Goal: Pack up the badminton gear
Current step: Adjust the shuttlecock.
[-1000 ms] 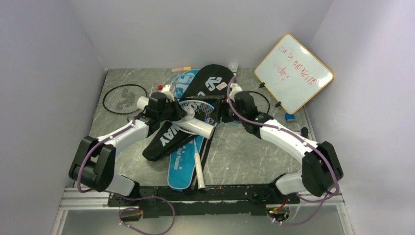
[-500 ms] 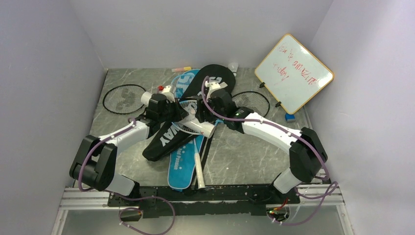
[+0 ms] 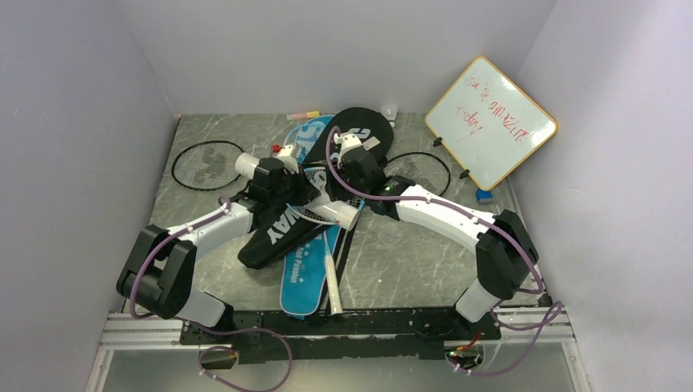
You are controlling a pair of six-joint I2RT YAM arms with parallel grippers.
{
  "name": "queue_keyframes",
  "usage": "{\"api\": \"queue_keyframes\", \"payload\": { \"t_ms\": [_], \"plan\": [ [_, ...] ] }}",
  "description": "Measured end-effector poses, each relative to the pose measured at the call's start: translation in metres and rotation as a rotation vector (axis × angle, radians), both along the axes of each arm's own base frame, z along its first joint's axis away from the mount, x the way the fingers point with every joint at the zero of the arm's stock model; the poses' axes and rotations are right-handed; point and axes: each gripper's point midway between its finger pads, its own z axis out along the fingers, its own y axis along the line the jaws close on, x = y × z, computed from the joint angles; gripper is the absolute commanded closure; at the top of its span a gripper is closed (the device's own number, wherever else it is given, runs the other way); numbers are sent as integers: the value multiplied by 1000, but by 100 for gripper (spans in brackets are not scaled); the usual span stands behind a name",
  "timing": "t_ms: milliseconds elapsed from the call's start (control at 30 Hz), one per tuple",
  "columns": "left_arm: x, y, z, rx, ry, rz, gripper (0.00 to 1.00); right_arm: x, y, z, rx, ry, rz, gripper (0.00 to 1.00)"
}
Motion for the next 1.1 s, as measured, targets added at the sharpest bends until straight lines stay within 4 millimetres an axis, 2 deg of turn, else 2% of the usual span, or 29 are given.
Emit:
{"api": "queue_keyframes", "payload": {
  "t_ms": [133,200,267,333,467,567,633,733,867,900,933,967,1100],
  "plan": [
    [-3,-5,0,3,-3,-17,92,4,-4,-3,-18,-7,-26,65],
    [-5,-6,0,5,-4,-23,83,5,-4,-5,-24,-7,-33,73],
    [-6,-7,0,6,-7,-29,76,7,-6,-6,-30,-10,-40,89],
    [-7,-10,2,7,-17,-39,71,8,-7,-6,-33,-14,-46,100],
    [-13,-16,11,8,-49,-68,44,10,-9,-5,-38,-21,-64,100],
    [-16,-18,24,0,-85,-81,33,10,-15,-4,-43,-31,-85,100],
    [-18,-18,36,-7,-118,-86,28,8,-21,-1,-44,-38,-102,100],
    [-20,-14,50,-3,-162,-87,27,5,-36,6,-31,-48,-136,100],
    [-19,-5,60,60,-200,-79,27,6,-68,20,16,-57,-207,100],
    [-17,-2,61,90,-209,-77,23,7,-79,24,28,-58,-231,100],
    [-15,2,63,130,-217,-78,6,7,-89,28,47,-59,-248,100],
    [-12,4,66,167,-233,-82,3,6,-100,33,67,-63,-267,100],
    [-7,8,83,324,-358,-173,3,-8,-138,52,138,-86,-314,100]
  ]
}}
